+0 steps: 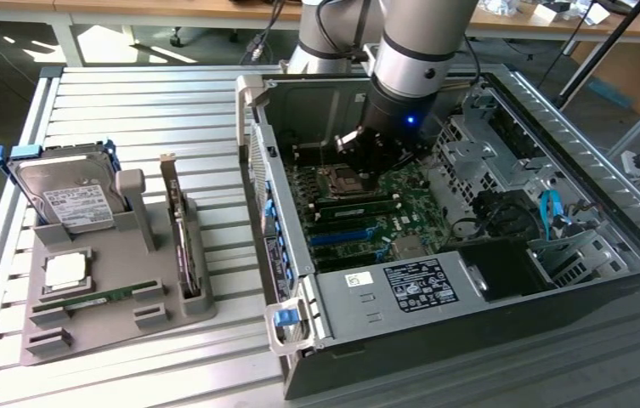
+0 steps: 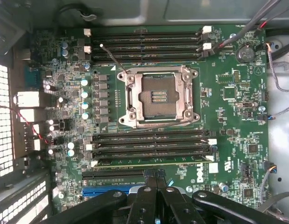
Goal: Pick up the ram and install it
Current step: 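Press down the ram until it locks into place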
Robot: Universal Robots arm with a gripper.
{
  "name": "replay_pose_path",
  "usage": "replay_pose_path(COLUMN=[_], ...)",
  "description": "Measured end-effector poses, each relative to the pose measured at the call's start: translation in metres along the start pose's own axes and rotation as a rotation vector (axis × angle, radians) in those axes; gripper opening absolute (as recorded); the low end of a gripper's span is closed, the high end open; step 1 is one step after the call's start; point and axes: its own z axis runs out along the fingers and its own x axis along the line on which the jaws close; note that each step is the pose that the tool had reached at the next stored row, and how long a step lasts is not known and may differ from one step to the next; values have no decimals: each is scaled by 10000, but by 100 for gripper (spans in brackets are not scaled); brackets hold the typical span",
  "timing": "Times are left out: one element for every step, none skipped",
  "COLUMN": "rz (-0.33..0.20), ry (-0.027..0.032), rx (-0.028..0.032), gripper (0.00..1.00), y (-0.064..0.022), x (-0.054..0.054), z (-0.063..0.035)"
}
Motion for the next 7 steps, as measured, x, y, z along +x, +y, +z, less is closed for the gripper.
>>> replay_pose_path(rz=[0,0,0,0,0,0,0], ry=[113,131,130,131,131,131,131], rx=[5,7,6,5,5,5,5], gripper=[10,10,10,10,10,10,10], y=[0,-1,-1,0,0,0,0], x=[-9,-10,-10,-10,-10,-10,-10], z=[1,1,1,2,2,2,2])
